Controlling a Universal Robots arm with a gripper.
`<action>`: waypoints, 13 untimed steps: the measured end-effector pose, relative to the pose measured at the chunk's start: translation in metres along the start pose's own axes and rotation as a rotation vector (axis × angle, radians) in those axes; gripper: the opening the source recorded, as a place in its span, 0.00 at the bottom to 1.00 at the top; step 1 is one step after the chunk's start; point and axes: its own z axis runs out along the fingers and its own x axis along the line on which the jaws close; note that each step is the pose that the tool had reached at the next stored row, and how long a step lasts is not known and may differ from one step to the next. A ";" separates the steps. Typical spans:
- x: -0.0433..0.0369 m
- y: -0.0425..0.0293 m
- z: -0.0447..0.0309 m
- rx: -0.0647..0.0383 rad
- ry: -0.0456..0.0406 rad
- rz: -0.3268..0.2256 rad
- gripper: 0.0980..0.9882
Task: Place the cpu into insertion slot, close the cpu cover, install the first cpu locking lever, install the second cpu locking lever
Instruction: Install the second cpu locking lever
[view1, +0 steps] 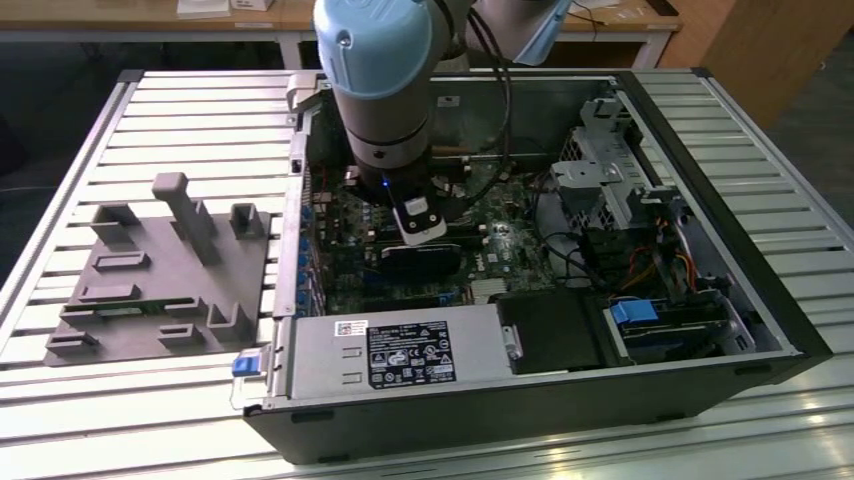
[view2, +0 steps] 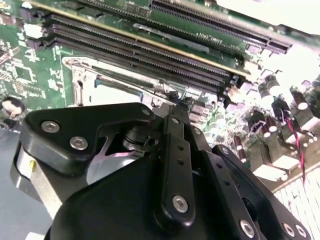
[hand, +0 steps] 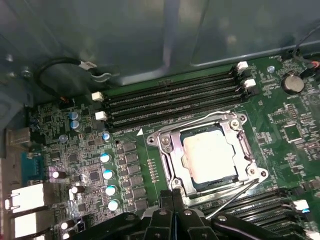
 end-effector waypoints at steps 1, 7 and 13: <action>-0.0001 0.0007 -0.0023 0.000 0.0000 0.000 0.00; -0.0004 0.0047 -0.0144 0.000 0.0000 0.000 0.00; -0.0005 0.0076 -0.0228 0.028 -0.0071 -0.003 0.00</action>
